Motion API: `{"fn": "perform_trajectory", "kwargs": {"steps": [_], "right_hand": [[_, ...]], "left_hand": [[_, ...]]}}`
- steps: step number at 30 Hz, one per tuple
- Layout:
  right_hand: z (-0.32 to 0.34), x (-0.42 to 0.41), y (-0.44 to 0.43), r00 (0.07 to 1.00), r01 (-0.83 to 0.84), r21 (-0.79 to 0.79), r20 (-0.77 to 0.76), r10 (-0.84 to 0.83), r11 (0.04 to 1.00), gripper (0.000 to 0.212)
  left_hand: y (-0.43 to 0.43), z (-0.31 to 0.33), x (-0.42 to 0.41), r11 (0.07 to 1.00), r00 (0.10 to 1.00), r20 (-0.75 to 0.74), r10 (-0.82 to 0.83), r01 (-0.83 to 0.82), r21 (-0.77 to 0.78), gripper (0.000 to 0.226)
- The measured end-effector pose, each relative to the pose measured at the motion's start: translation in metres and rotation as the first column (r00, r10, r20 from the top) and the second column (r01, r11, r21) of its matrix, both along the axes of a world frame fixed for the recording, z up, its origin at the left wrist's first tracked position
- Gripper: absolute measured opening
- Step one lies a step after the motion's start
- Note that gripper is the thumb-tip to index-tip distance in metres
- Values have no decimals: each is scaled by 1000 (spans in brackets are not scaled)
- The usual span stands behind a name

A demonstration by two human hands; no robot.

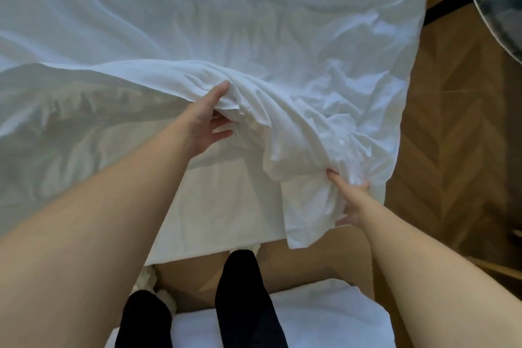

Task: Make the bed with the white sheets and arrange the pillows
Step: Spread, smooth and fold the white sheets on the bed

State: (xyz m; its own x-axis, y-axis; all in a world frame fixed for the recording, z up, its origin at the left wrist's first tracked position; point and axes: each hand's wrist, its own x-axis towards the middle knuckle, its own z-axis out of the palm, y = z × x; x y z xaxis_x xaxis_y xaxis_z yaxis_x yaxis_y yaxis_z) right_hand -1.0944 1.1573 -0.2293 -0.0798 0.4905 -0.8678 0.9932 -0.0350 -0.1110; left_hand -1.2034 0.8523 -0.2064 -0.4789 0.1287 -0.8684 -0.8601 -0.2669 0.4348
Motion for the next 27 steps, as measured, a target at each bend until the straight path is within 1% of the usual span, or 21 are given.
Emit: {"fn": "perform_trajectory", "kwargs": {"steps": [2, 4, 5, 7, 8, 9, 10, 11, 13, 14, 15, 16, 17, 18, 20, 22, 23, 24, 25, 26, 27], "right_hand": [[-2, 14, 8, 966, 256, -62, 2, -257, 965, 123], [-3, 35, 12, 882, 467, -86, 117, -457, 880, 126], [-3, 48, 8, 832, 547, -128, 190, -521, 827, 117], [-6, 69, -6, 746, 666, -315, 253, -617, 676, 100], [-5, 73, -17, 725, 677, -413, 234, -648, 609, 94], [-6, 72, -26, 718, 670, -464, 207, -664, 580, 86], [-10, 68, -31, 719, 659, -474, 170, -674, 584, 70], [-11, 61, -33, 725, 651, -450, 129, -676, 612, 53], [-13, 43, -29, 775, 602, -329, 24, -631, 727, 21], [-10, 33, -26, 818, 545, -266, -36, -574, 795, 13], [-5, 22, -23, 856, 483, -220, -87, -510, 848, 12], [2, 8, -17, 870, 445, -182, -146, -471, 877, 16], [12, -10, -13, 860, 435, -155, -222, -460, 887, 19], [23, -32, -8, 828, 440, -146, -315, -463, 886, 21], [49, -91, 1, 721, 426, -166, -532, -444, 889, 23], [72, -157, 7, 603, 305, -221, -708, -367, 926, 40], [84, -187, 7, 572, 188, -212, -770, -282, 959, 52], [95, -210, 3, 578, 50, -120, -806, -126, 992, 62], [100, -224, -3, 581, -113, 47, -807, 104, 992, 70], [97, -229, -9, 537, -276, 239, -765, 356, 931, 73], [89, -224, -16, 458, -418, 408, -678, 576, 812, 75]], "left_hand": [[13, 3, 0, 999, 1000, -24, -12, 12, 30, 39], [23, 4, -2, 1000, 999, -37, -1, 2, 26, 38], [27, 3, -3, 1000, 999, -43, 25, -24, 20, 37], [33, 3, -5, 994, 993, -52, 106, -105, 11, 30], [34, 3, -7, 991, 989, -52, 137, -137, 8, 23], [35, 5, -10, 987, 986, -49, 159, -159, 3, 17], [34, 8, -14, 985, 984, -48, 170, -170, 0, 14], [32, 10, -18, 984, 983, -51, 178, -178, -6, 13], [26, 17, -25, 982, 981, -56, 185, -187, -28, 12], [22, 20, -28, 983, 983, -59, 177, -179, -47, 12], [17, 23, -30, 985, 986, -61, 154, -158, -70, 14], [13, 25, -33, 986, 990, -62, 129, -135, -96, 17], [9, 28, -39, 987, 992, -69, 104, -112, -119, 20], [7, 33, -46, 985, 993, -81, 87, -98, -141, 22], [2, 47, -66, 981, 987, -160, 30, -60, -187, 29], [4, 57, -84, 956, 947, -271, -170, 91, -280, 39], [7, 59, -91, 905, 897, -304, -320, 194, -378, 47], [9, 58, -95, 798, 816, -287, -502, 309, -518, 57], [9, 53, -94, 603, 686, -196, -700, 422, -677, 68], [9, 46, -87, 368, 530, -63, -845, 493, -789, 73], [9, 37, -74, 159, 384, 58, -922, 509, -846, 76]]}}
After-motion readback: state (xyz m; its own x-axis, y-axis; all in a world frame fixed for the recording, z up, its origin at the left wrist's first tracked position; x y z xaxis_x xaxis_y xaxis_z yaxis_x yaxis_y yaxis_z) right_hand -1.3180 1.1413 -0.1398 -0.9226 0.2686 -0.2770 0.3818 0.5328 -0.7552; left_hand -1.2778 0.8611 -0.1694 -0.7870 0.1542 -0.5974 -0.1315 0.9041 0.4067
